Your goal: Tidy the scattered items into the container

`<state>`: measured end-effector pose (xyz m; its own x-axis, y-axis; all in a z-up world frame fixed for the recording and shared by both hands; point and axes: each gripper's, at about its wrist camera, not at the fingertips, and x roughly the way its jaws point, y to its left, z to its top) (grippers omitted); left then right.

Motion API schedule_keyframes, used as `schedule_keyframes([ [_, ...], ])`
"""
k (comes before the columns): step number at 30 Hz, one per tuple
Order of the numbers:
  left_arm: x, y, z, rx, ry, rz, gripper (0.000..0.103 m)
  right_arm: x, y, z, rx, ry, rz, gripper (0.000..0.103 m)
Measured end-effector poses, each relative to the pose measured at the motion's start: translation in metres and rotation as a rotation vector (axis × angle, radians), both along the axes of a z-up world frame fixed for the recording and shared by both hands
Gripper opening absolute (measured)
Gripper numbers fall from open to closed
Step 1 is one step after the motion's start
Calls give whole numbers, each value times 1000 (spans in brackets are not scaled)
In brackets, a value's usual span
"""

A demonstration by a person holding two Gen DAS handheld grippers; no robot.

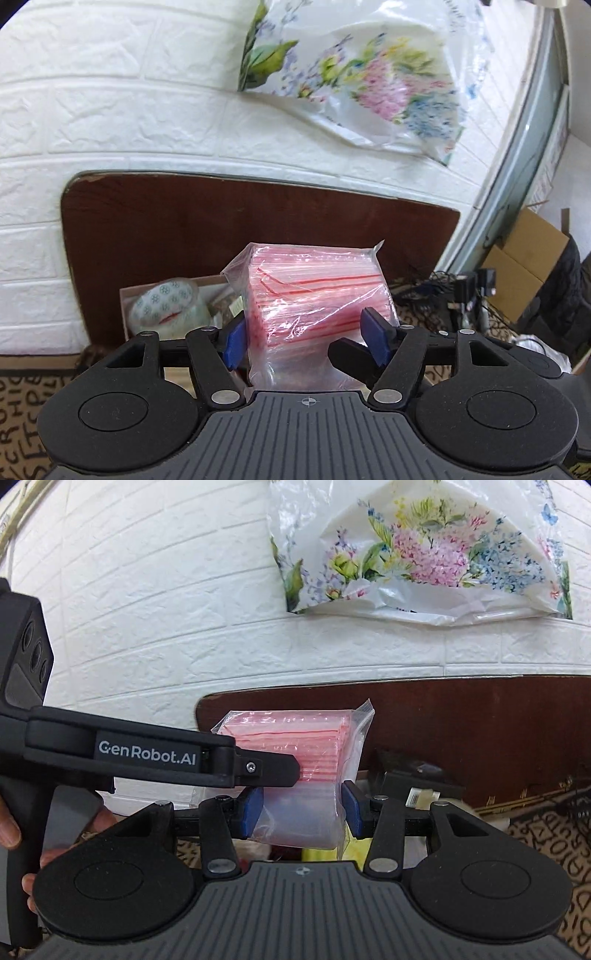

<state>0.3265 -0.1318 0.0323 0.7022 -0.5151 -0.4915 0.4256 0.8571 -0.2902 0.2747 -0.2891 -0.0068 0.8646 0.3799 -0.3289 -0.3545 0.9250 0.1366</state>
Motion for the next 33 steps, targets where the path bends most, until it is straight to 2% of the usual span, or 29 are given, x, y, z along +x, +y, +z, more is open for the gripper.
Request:
schedule_keyframes([
  [3, 33, -7, -23, 16, 52, -5, 76, 34, -1, -20, -2, 39, -3, 60],
  [5, 47, -6, -40, 29, 114, 11, 88, 49, 2, -37, -33, 84, -29, 61],
  [6, 49, -2, -46, 27, 135, 25, 91, 49, 2, -43, -36, 92, -28, 63],
  [8, 42, 9, -51, 5, 114, 30, 95, 38, -2, -49, -16, 61, -19, 68],
  [10, 33, 15, -52, 19, 79, 45, 101, 24, -4, -50, -27, 32, -23, 69],
  [15, 6, 24, -57, 59, 54, 50, 103, 5, -8, -48, -22, 1, -49, 69],
  [18, -10, 29, -59, 43, 54, 99, 103, 5, -4, -48, -32, 20, -50, 69],
  [20, -18, 32, -62, 31, 64, 132, 103, 5, -4, -50, -17, 65, -52, 72],
  [23, -32, 42, -67, -24, 101, 104, 103, -10, -10, -53, -3, 73, -76, 87],
  [25, -44, 46, -71, -54, 123, 96, 103, -27, -16, -55, 3, 58, -97, 103],
  [29, -82, 61, -90, -90, 161, 114, 103, -67, -21, -62, 37, 67, -75, 103],
  [33, -129, 80, -114, -73, 178, 141, 103, -108, -14, -77, 45, 77, -54, 103],
])
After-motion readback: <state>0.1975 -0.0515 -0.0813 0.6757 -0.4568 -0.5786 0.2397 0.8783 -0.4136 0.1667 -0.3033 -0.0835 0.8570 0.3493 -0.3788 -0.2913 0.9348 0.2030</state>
